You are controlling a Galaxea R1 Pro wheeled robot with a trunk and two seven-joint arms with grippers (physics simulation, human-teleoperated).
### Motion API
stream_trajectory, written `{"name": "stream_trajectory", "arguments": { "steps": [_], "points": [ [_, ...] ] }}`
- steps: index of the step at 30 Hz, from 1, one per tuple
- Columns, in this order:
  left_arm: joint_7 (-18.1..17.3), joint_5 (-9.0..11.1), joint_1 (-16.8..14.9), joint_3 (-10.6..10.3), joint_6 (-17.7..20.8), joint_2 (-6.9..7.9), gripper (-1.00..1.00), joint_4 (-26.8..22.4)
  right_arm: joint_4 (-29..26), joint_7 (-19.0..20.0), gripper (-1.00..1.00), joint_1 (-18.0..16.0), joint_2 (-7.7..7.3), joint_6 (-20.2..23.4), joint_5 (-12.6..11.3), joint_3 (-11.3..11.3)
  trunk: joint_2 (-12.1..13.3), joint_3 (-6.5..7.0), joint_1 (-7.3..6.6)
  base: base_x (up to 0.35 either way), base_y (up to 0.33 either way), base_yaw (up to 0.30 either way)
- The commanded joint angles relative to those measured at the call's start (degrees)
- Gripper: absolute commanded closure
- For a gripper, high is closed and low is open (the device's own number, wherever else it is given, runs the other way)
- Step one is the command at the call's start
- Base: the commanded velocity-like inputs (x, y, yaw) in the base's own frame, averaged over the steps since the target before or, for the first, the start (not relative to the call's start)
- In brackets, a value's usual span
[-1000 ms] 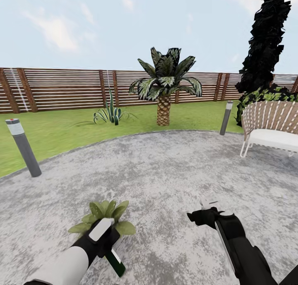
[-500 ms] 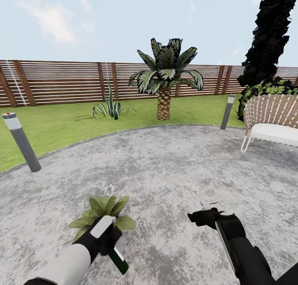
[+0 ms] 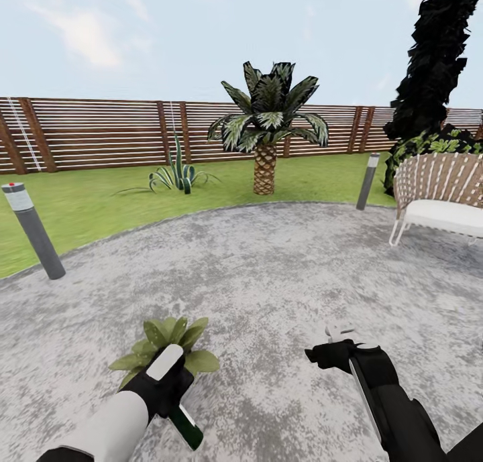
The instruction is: Pick up the pesticide atomizer in the garden and spray insectifuge to fully cover both potted plants in the garden.
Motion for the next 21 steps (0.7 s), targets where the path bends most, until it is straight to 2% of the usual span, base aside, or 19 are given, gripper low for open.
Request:
{"name": "stream_trajectory", "arguments": {
  "steps": [1, 6, 15, 16, 17, 21],
  "points": [
    [0.38, -0.14, -0.36, -0.21, 0.28, 0.00, 1.00, -0.22, 0.00, -0.01, -1.00, 0.00, 0.00, 0.00, 0.01, 0.00, 0.00, 0.00, 0.00, 0.000, 0.000, -0.214],
    [0.79, -0.40, -1.02, -1.38, 0.63, -0.50, 1.00, -1.89, 0.00, -0.01, -1.00, 0.00, 0.00, 0.00, 0.00, 0.08, 0.00, 0.00, 0.00, 0.000, 0.000, -0.275],
    [0.57, -0.71, -1.04, -1.62, 0.52, -0.58, 1.00, -3.00, 0.00, -0.03, -1.00, 0.00, 0.00, 0.00, 0.01, 0.17, 0.00, 0.00, 0.00, 0.000, 0.000, -0.290],
    [0.17, -3.38, -1.04, -2.88, 0.21, -0.60, 1.00, -3.15, 0.00, -0.05, -1.00, 0.00, 0.00, 0.00, -0.03, 0.22, 0.00, 0.00, 0.00, 0.000, 0.000, -0.290],
    [0.08, -4.44, -1.04, -3.55, -0.21, -0.66, 1.00, -3.34, 0.00, -0.07, -1.00, 0.00, 0.00, 0.00, -0.02, 0.26, 0.00, 0.00, 0.00, 0.000, 0.000, -0.290],
    [1.49, -5.85, -1.04, -4.43, -2.99, -1.16, 1.00, -6.82, 0.00, -0.09, -1.00, 0.00, 0.00, 0.00, -0.02, 0.32, 0.00, 0.00, 0.00, 0.000, 0.000, -0.105]
  ]
}}
